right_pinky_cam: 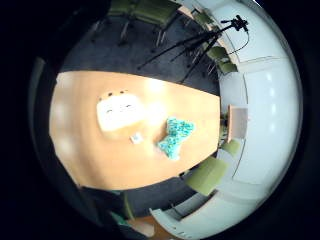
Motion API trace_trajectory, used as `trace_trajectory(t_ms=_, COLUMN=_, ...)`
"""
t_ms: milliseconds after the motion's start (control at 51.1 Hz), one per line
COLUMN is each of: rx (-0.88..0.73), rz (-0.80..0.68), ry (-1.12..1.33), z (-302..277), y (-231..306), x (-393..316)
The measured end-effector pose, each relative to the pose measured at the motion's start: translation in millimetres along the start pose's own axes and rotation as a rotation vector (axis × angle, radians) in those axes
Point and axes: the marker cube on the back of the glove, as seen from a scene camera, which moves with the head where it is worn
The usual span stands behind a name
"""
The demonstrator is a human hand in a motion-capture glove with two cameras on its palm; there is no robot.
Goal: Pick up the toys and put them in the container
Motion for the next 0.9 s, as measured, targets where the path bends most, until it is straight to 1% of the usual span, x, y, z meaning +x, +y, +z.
trace_trajectory(t_ms=196, rx=-0.073, rz=0.054, ry=-0.010, z=55.9, y=-8.0, x=24.0)
trace_trajectory(t_ms=548, rx=-0.164, rz=0.077, ry=-0.009, z=123.0, y=-17.2, x=46.9)
trace_trajectory(t_ms=743, rx=-0.221, rz=0.075, ry=0.006, z=149.6, y=-19.3, x=54.2)
trace_trajectory(t_ms=900, rx=-0.208, rz=0.080, ry=-0.024, z=159.4, y=-18.4, x=59.3)
